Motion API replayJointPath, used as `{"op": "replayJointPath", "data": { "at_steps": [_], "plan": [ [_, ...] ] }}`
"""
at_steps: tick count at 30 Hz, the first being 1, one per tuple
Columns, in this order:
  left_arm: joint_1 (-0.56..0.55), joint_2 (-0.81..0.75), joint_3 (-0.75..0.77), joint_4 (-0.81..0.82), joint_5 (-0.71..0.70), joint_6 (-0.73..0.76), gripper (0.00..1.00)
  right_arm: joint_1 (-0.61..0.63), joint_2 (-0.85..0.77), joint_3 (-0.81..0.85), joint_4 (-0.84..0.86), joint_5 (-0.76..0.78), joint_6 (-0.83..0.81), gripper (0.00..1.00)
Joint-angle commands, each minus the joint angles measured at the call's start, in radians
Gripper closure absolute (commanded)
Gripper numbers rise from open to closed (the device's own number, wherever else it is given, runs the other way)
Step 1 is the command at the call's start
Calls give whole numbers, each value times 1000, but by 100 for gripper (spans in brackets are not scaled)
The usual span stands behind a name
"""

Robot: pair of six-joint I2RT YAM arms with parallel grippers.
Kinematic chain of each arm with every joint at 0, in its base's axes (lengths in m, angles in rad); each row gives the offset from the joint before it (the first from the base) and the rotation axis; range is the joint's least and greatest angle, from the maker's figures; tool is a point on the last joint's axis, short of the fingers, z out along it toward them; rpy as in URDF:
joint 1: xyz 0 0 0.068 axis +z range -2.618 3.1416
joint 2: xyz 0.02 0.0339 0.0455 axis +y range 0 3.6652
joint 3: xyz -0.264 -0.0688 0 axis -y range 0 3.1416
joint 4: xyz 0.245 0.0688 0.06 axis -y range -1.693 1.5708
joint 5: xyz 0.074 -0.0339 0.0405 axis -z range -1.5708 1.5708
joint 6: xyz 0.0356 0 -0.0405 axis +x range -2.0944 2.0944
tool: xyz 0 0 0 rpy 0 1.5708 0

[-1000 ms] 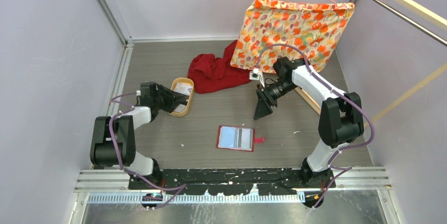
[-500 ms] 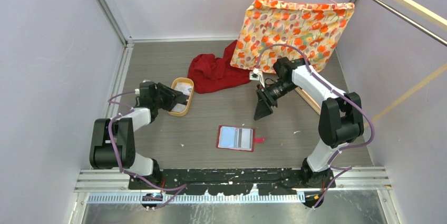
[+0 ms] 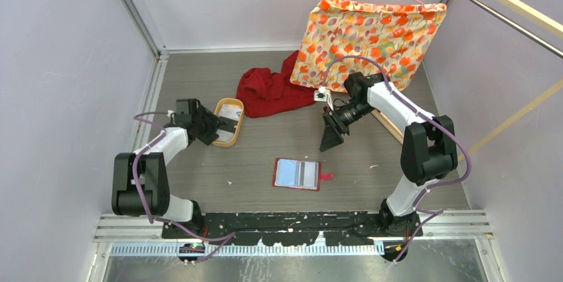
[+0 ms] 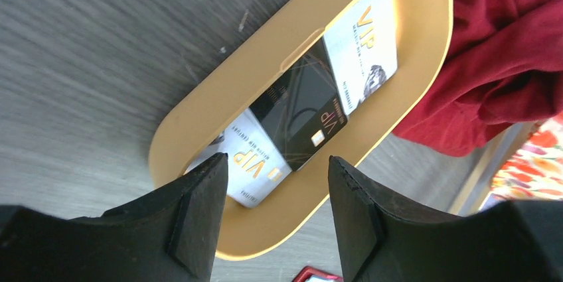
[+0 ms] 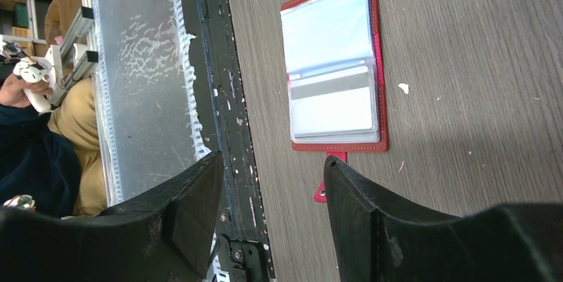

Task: Put the credit cards into the card holder
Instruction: Pick up the credit card from the storage box.

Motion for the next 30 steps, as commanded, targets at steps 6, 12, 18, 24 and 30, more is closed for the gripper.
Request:
{"op": "replayJointPath", "data": {
  "at_steps": [6, 12, 18, 24, 30],
  "plan": [
    [29, -122, 15, -305, -59, 271, 40, 2, -11, 35, -24, -39, -37, 38],
    [81, -173, 33, -442, -145, 309, 41, 3, -14, 34, -33, -54, -45, 38],
    [88, -300, 32, -454, -135, 319, 41, 17, 3, 38, -64, -71, -84, 38],
    [86, -288, -3, -327, -1, 160, 42, 33, 13, 46, -80, -70, -100, 39],
    [84, -188, 7, -256, -22, 40, 45, 33, 7, 45, -80, -67, -100, 39]
  ]
}}
